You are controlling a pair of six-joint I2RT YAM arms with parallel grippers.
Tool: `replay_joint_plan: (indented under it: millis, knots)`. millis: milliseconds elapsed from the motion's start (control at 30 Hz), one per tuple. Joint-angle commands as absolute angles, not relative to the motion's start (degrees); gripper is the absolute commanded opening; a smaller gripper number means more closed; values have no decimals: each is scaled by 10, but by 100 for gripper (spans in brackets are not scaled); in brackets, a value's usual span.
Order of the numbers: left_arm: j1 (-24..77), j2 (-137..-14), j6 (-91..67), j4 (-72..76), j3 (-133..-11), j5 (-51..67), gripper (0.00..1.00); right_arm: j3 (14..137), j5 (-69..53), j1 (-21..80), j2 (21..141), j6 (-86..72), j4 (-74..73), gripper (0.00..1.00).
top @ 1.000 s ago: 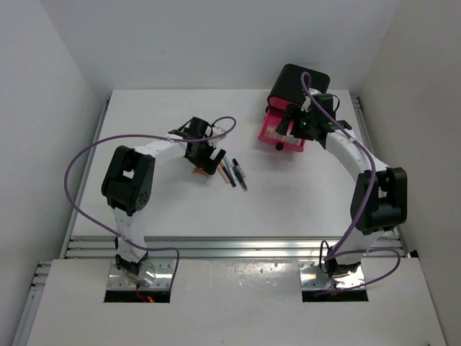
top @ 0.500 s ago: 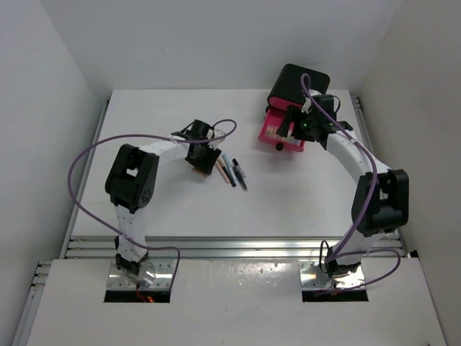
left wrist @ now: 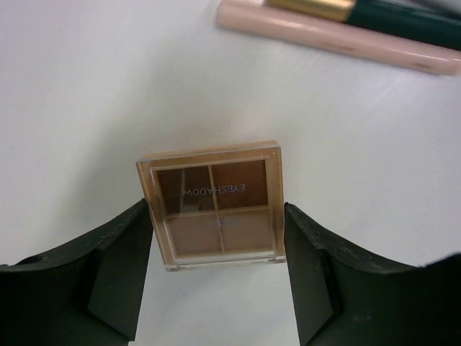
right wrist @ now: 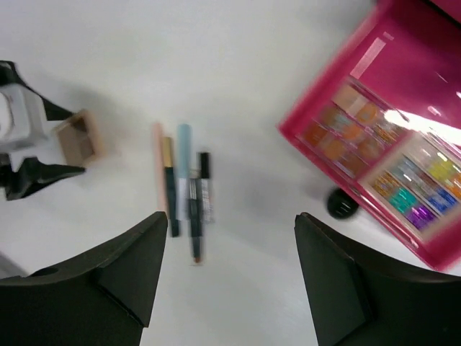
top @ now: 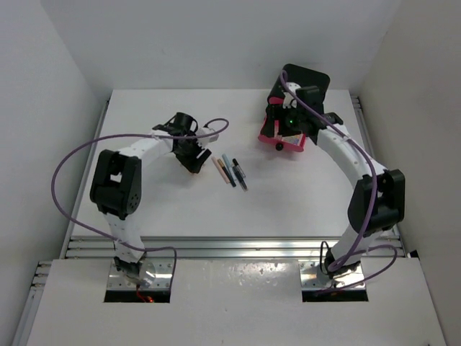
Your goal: Organize the makeup
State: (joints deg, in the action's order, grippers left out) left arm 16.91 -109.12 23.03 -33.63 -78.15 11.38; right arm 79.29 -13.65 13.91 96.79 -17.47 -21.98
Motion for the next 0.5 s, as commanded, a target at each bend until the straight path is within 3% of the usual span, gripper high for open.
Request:
replay_joint_plan:
  millis: [0, 133, 467]
  knots:
    - [172, -993, 368, -363, -812, 196, 20, 874, -198, 173, 995, -156, -240, 71]
    - [179, -959, 433, -363, -823, 276, 20, 913, -287, 217, 1023, -185, -202, 66]
    - [229, -977, 413, -363, -878, 319, 23, 918, -338, 272, 1078, -286, -106, 56]
